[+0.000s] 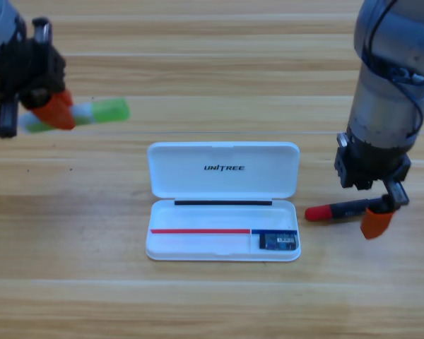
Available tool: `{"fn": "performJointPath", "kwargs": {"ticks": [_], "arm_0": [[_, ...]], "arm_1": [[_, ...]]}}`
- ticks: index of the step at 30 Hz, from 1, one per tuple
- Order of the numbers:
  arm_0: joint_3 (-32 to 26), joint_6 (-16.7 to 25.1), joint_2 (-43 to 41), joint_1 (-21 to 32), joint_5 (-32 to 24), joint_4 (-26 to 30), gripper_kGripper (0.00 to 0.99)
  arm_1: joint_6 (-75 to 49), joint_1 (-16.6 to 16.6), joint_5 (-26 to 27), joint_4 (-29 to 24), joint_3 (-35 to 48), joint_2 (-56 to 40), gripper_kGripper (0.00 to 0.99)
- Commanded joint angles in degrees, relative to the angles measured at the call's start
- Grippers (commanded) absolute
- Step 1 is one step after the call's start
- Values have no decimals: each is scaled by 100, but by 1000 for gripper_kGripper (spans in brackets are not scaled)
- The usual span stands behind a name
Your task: Clean up eraser and pencils
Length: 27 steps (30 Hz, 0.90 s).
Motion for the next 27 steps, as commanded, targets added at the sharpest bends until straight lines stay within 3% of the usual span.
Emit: {"fn": "performJointPath", "kwargs": {"ticks": [1,8,12,17,21,22,27], "arm_0": [[-354,-232,472,-696,97,242,0],[-574,-522,1228,-1329,228,198,0],[-600,-671,1720,-1593,299,22,0],[-609,-821,2221,-1786,316,-207,0],[-609,-856,2493,-1821,299,-374,0],[-600,-856,2555,-1821,290,-418,0],[-469,-874,2748,-1821,228,-637,0]], "arm_1": [[-318,-570,14,-353,122,731,867],[-608,-852,14,-625,131,1056,824],[-705,-922,84,-713,113,1153,741],[-793,-931,242,-713,52,1232,403],[-872,-931,418,-713,34,1250,37],[-889,-940,488,-713,34,1241,0],[-942,-940,603,-695,52,1197,0]]}}
